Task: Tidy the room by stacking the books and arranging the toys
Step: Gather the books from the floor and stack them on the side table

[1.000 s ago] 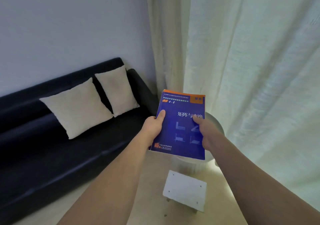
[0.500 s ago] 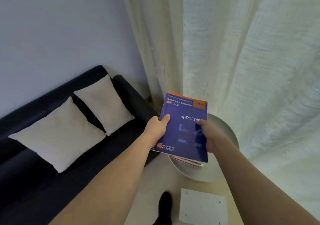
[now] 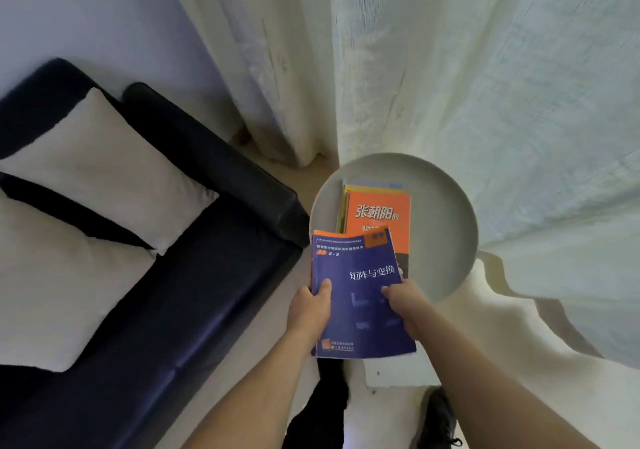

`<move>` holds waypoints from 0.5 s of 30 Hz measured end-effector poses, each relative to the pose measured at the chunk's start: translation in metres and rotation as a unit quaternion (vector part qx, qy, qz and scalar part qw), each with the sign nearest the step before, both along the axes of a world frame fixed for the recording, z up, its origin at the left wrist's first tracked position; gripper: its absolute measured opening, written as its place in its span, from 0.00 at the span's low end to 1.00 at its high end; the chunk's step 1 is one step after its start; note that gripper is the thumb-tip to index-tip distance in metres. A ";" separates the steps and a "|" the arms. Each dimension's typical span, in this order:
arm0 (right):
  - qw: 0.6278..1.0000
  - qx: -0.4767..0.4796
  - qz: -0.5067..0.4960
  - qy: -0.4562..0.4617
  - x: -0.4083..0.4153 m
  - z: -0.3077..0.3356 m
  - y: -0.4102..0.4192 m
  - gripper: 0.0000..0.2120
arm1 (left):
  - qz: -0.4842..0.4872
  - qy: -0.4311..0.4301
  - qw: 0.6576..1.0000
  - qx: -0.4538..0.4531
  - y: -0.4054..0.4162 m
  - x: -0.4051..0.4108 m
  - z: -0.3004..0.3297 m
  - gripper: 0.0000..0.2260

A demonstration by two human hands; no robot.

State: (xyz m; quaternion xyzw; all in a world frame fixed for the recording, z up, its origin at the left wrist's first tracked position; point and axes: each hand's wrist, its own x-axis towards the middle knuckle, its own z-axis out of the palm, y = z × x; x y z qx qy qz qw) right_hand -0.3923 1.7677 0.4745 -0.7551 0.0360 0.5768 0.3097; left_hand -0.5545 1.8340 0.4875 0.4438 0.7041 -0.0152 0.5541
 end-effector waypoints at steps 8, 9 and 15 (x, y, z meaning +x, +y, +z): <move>0.996 0.033 -0.005 -0.083 0.031 -0.040 0.022 0.07 | -0.069 -0.047 0.996 0.037 0.046 0.038 -0.043 0.17; 0.995 0.036 -0.007 -0.095 0.037 -0.048 0.028 0.08 | -0.074 -0.056 0.995 0.032 0.056 0.046 -0.052 0.18; 0.984 0.029 0.024 -0.174 0.063 -0.101 0.053 0.09 | -0.113 -0.044 0.992 0.035 0.086 0.075 -0.107 0.14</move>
